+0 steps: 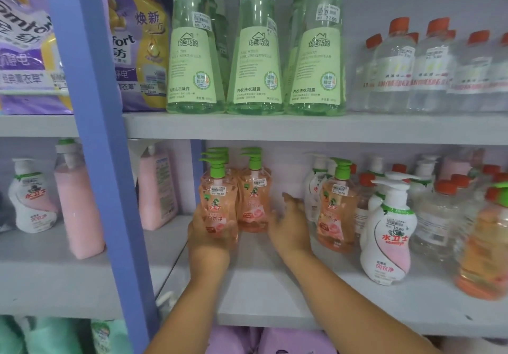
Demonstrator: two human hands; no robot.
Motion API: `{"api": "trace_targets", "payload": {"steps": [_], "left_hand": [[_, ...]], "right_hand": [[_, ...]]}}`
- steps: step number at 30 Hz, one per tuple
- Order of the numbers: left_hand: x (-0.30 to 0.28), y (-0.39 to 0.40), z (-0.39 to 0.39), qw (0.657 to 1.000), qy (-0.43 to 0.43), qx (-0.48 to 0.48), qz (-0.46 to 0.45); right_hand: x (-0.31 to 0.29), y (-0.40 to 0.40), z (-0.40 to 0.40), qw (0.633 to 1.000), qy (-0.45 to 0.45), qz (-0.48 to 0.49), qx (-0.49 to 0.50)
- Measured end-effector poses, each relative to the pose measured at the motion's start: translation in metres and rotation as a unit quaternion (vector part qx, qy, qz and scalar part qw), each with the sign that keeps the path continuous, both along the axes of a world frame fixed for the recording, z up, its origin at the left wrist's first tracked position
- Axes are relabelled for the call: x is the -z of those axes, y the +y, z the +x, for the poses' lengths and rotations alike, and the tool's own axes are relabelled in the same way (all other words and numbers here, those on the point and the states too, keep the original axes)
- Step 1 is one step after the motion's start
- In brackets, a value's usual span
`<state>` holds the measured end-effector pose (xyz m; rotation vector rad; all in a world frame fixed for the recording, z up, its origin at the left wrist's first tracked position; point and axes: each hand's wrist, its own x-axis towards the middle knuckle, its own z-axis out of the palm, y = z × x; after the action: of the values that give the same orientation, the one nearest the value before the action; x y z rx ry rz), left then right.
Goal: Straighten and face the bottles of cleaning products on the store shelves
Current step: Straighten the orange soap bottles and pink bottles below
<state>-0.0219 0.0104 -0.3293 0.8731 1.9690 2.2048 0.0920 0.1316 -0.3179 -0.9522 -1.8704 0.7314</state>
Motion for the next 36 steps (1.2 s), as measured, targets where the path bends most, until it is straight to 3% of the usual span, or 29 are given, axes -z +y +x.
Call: {"api": "trace_targets", "payload": {"steps": [4,6,9,12,15,17,20,22,24,26,29,32,34,36], "left_hand": [[0.002,0.002,-0.002,0.999,0.021,-0.019,-0.044],[0.004,0.004,-0.004,0.997,0.037,-0.031,-0.057],[0.006,0.005,-0.005,0.996,0.046,-0.036,-0.069],[0.008,0.002,0.002,0.988,0.056,-0.106,-0.1],[0.002,-0.005,0.02,0.96,0.199,-0.196,-0.02],[-0.002,-0.002,0.037,0.953,0.272,-0.133,0.008],[-0.004,0.017,0.068,0.964,0.253,0.065,-0.046],[-0.004,0.034,0.088,0.961,0.23,0.136,-0.076],[-0.004,0.049,0.097,0.969,0.185,0.153,-0.05],[-0.003,0.06,0.1,0.977,0.161,0.135,-0.029],[-0.001,0.068,0.103,0.982,0.152,0.112,-0.031],[0.001,0.066,0.098,0.983,0.162,0.068,-0.062],[0.001,0.062,0.087,0.975,0.192,-0.009,-0.111],[-0.002,0.061,0.077,0.963,0.194,-0.078,-0.17]], "right_hand": [[-0.017,-0.001,0.065,0.942,0.129,0.232,0.203],[-0.018,0.005,0.082,0.954,0.118,0.194,0.194],[-0.024,0.021,0.077,0.983,0.038,0.053,0.169],[-0.03,0.029,0.071,0.98,0.039,0.041,0.189],[-0.034,0.03,0.07,0.98,0.004,0.055,0.19],[-0.038,0.024,0.069,0.99,-0.02,0.053,0.128],[-0.044,0.003,0.076,0.998,-0.029,0.051,0.025],[-0.044,-0.018,0.097,0.999,0.016,0.049,-0.01],[-0.043,-0.036,0.135,0.992,0.101,0.077,-0.026],[-0.043,-0.042,0.188,0.976,0.171,0.131,0.019],[-0.043,-0.015,0.267,0.942,0.221,0.173,0.186],[-0.038,0.03,0.322,0.95,0.15,0.035,0.27],[-0.031,0.051,0.34,0.971,0.09,-0.074,0.207],[-0.024,0.062,0.346,0.981,0.056,-0.088,0.164]]}}
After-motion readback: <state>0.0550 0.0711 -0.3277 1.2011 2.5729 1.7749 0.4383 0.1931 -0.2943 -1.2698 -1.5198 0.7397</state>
